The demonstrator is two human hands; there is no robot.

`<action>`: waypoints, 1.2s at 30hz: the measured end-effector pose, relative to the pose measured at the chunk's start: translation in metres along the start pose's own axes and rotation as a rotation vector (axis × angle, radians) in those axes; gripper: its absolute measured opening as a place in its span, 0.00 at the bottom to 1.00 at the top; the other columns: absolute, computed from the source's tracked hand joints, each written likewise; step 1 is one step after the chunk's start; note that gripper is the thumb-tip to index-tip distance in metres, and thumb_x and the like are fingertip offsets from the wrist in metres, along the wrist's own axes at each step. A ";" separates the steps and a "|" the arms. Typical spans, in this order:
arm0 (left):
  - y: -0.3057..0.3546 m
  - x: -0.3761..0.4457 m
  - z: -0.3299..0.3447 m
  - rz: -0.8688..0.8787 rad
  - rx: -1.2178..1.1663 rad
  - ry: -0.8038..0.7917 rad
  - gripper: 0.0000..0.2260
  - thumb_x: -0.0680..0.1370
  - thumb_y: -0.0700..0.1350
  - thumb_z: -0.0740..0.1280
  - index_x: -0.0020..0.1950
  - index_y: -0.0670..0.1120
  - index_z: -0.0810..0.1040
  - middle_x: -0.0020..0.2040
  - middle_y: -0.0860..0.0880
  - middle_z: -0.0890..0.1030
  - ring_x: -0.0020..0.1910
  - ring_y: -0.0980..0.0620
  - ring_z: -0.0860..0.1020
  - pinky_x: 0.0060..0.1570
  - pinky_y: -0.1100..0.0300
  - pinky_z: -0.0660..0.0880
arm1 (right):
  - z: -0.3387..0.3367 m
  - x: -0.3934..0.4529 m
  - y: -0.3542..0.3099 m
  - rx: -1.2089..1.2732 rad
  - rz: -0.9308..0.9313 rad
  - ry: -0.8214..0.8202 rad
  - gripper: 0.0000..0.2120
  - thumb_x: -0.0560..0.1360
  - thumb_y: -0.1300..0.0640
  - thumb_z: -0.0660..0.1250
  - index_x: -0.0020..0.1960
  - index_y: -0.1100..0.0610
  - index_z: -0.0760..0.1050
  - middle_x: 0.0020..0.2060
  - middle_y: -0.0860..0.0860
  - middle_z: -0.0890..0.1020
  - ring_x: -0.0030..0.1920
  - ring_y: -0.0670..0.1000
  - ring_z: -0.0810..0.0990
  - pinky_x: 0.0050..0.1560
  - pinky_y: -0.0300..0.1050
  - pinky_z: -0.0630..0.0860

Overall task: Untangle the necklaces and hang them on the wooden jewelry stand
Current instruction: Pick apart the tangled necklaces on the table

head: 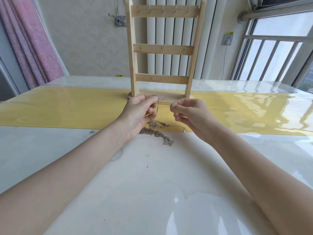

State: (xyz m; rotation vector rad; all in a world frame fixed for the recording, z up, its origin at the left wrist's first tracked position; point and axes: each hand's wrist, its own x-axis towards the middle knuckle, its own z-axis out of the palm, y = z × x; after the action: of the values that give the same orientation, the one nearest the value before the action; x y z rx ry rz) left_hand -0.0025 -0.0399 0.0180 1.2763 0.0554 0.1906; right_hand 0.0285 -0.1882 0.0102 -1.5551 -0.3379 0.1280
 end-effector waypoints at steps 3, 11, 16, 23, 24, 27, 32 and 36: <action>0.001 -0.002 0.001 0.020 0.015 -0.054 0.07 0.78 0.39 0.64 0.40 0.44 0.75 0.32 0.50 0.70 0.25 0.59 0.65 0.26 0.69 0.68 | 0.002 -0.001 0.001 -0.134 -0.030 -0.042 0.08 0.74 0.68 0.66 0.38 0.60 0.76 0.32 0.49 0.75 0.33 0.47 0.72 0.35 0.35 0.72; 0.004 -0.004 0.002 0.038 0.075 -0.091 0.09 0.80 0.41 0.62 0.40 0.43 0.75 0.33 0.51 0.71 0.26 0.59 0.67 0.26 0.69 0.68 | 0.012 -0.005 0.001 -0.179 -0.116 -0.120 0.04 0.75 0.64 0.69 0.42 0.64 0.80 0.35 0.57 0.77 0.33 0.46 0.72 0.34 0.36 0.72; 0.004 -0.003 0.002 0.003 0.042 -0.079 0.10 0.80 0.43 0.61 0.40 0.43 0.76 0.33 0.50 0.71 0.25 0.58 0.68 0.26 0.68 0.68 | 0.014 -0.006 0.000 -0.178 -0.107 -0.116 0.04 0.74 0.64 0.70 0.41 0.64 0.79 0.33 0.55 0.75 0.33 0.49 0.71 0.33 0.35 0.70; 0.002 -0.002 0.000 -0.061 0.099 -0.057 0.09 0.80 0.41 0.61 0.41 0.42 0.77 0.35 0.49 0.72 0.28 0.57 0.67 0.25 0.69 0.67 | 0.004 -0.004 -0.006 -0.004 -0.041 -0.045 0.06 0.75 0.63 0.69 0.39 0.62 0.78 0.30 0.50 0.78 0.33 0.46 0.75 0.34 0.36 0.71; 0.000 -0.002 0.000 -0.079 0.129 -0.068 0.09 0.80 0.40 0.61 0.42 0.42 0.77 0.35 0.49 0.72 0.28 0.57 0.67 0.24 0.69 0.66 | 0.003 -0.004 -0.007 0.021 -0.033 0.002 0.06 0.75 0.62 0.69 0.39 0.62 0.78 0.30 0.50 0.78 0.32 0.46 0.75 0.34 0.35 0.71; -0.003 -0.002 0.001 -0.118 0.222 -0.136 0.09 0.80 0.40 0.61 0.44 0.40 0.79 0.36 0.49 0.70 0.29 0.57 0.66 0.24 0.70 0.64 | -0.002 -0.001 -0.009 0.081 -0.015 0.147 0.05 0.75 0.62 0.69 0.40 0.60 0.78 0.33 0.50 0.78 0.32 0.45 0.75 0.33 0.34 0.71; -0.005 -0.004 -0.002 -0.035 0.451 -0.199 0.03 0.75 0.37 0.69 0.44 0.45 0.79 0.37 0.51 0.75 0.25 0.62 0.71 0.31 0.71 0.69 | -0.002 -0.003 -0.010 0.164 0.011 0.124 0.06 0.77 0.63 0.66 0.41 0.59 0.77 0.32 0.51 0.81 0.32 0.46 0.79 0.33 0.34 0.74; -0.007 -0.003 -0.006 0.005 0.482 -0.148 0.06 0.74 0.36 0.69 0.41 0.46 0.78 0.37 0.51 0.77 0.24 0.64 0.72 0.29 0.72 0.70 | -0.001 -0.004 -0.012 0.148 0.016 0.119 0.07 0.77 0.63 0.66 0.40 0.60 0.76 0.30 0.51 0.81 0.30 0.45 0.78 0.32 0.33 0.73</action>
State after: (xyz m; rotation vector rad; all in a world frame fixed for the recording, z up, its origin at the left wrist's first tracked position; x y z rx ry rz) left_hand -0.0052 -0.0369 0.0097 1.7679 -0.0310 0.0874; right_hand 0.0233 -0.1903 0.0218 -1.4120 -0.2173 0.0715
